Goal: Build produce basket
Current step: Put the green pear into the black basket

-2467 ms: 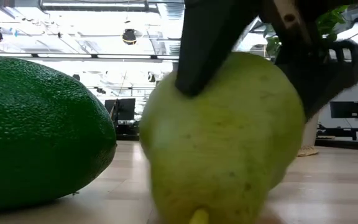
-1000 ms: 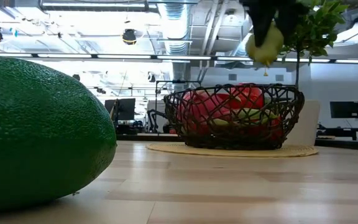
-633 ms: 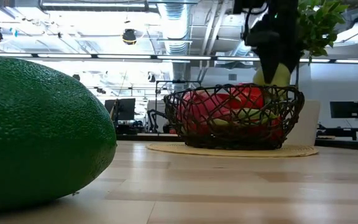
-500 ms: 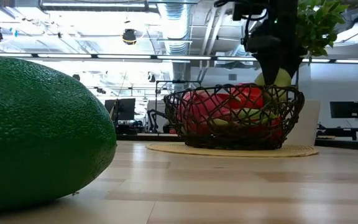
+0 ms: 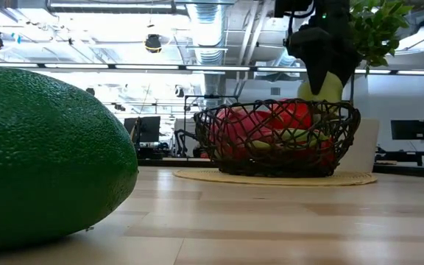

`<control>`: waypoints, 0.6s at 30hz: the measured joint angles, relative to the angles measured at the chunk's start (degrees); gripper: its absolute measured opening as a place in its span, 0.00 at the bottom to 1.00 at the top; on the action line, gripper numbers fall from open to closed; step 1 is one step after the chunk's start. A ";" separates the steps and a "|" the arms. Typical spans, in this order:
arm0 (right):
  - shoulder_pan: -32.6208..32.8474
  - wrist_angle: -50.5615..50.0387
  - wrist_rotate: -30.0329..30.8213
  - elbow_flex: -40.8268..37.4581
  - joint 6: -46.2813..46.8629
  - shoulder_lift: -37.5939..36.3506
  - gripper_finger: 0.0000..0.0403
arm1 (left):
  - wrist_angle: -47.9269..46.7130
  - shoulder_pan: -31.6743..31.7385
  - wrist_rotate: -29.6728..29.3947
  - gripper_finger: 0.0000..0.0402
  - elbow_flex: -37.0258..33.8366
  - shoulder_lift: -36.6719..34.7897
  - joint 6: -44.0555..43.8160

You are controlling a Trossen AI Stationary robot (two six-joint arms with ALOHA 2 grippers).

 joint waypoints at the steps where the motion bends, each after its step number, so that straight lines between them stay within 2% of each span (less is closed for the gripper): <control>1: 0.00 0.28 -0.01 0.14 0.54 -0.02 0.97 | 0.00 0.00 -0.17 0.81 0.00 0.00 0.00; 15: 0.04 0.82 0.14 0.15 0.58 0.00 0.96 | 0.04 0.00 -0.23 0.81 0.00 0.00 0.49; 18: -0.01 1.14 1.08 0.15 -1.69 0.00 0.96 | 0.04 0.00 -0.24 0.81 0.00 0.00 0.48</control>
